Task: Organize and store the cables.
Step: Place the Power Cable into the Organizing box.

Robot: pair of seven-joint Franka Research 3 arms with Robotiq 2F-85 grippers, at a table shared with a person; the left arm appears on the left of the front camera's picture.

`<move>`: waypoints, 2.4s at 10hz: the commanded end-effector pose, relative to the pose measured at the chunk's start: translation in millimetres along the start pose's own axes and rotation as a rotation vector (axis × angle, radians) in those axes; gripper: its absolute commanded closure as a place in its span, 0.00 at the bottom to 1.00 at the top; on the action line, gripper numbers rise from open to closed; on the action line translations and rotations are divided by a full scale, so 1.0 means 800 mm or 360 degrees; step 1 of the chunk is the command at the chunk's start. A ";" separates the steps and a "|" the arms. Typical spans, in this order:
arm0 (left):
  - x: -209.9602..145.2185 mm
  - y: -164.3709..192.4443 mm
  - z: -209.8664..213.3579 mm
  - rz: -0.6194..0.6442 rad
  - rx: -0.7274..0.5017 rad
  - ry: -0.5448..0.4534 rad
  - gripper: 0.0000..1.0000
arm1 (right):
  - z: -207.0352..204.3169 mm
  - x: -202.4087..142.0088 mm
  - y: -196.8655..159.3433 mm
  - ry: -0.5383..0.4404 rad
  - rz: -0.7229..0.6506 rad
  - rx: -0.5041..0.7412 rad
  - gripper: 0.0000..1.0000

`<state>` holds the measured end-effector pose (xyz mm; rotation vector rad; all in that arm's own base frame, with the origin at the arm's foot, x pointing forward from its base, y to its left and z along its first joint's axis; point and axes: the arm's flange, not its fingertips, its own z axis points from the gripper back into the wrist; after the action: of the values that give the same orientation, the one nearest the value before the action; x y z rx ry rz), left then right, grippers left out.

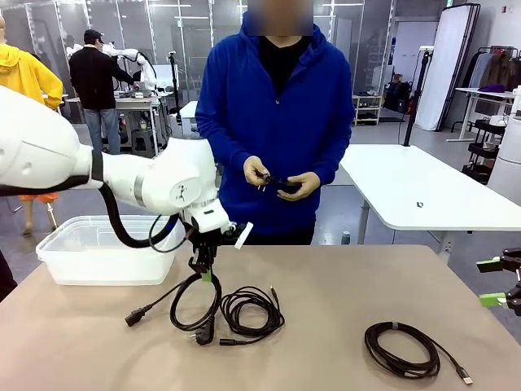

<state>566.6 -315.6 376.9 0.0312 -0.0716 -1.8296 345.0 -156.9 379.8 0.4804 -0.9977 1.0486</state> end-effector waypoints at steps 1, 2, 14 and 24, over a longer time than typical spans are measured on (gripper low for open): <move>0.001 -0.006 0.042 0.0039 -0.0035 0.0008 1.00 | -0.001 0.001 -0.002 0.0015 -0.0018 -0.0014 0.00; 0.002 -0.006 0.055 0.0056 -0.0031 0.0039 1.00 | -0.001 0.001 -0.002 0.0015 -0.0018 -0.0014 0.00; -0.043 -0.053 0.235 0.0165 0.0283 0.0194 1.00 | -0.001 0.001 -0.002 0.0015 -0.0018 -0.0014 0.00; -0.156 -0.031 0.279 0.0231 0.0255 0.0250 0.89 | -0.001 0.001 -0.002 0.0015 -0.0018 -0.0014 0.00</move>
<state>555.8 -187.3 588.2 0.2752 -0.1116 -1.6569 344.9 -157.0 379.6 0.4801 -0.9970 1.0481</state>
